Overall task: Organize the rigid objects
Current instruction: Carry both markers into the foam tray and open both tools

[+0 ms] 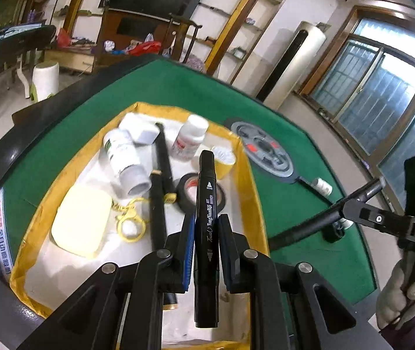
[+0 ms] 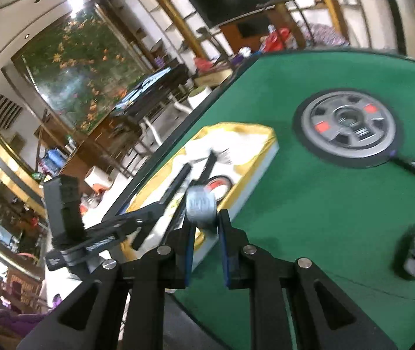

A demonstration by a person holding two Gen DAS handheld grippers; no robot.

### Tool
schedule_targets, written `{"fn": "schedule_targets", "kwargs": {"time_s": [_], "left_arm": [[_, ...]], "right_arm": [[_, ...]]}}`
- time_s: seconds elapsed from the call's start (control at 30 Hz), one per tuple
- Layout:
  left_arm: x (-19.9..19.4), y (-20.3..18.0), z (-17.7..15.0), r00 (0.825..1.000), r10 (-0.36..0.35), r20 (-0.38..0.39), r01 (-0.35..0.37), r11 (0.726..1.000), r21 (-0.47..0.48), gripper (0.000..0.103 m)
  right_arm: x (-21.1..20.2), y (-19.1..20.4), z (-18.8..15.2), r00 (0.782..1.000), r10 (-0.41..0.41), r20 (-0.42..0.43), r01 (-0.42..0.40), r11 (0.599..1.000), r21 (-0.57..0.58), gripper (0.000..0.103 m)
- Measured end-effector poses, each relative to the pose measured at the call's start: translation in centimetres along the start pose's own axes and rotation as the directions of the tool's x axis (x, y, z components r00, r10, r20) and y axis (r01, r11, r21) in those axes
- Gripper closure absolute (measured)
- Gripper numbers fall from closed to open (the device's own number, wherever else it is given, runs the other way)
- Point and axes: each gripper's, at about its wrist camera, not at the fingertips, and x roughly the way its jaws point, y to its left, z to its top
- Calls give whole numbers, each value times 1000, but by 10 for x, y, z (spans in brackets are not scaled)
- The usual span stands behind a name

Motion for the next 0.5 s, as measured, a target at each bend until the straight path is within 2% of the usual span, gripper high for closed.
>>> {"fn": "schedule_targets", "kwargs": {"time_s": [0.1,0.2,0.27,0.4,0.43,0.5], "left_arm": [[8,10,-4,1000,17,-26,-17,1000,-22,87],[20,19,-6,997,38,-70,-41,998,-55,87],[23,22,-9,997,11,-77,-17,997,-77,87],[24,19,-10,997,28,-74,-33,998,-60,86],[23,19,-10,997,24,-73,-29,998,-62,85],[19,19,-9,998,7,-67,-12,997,-75,71]], "right_arm": [[19,8,1,999,21,-46,-21,1000,-2,88],[36,17,1,997,3,-71,-5,1000,-25,88],[47,18,2,996,0,-88,-2,1000,-20,88],[69,18,6,992,17,-123,-16,1000,12,88],[73,17,7,992,17,-128,-15,1000,16,88],[84,18,6,990,18,-141,-13,999,33,88]]}}
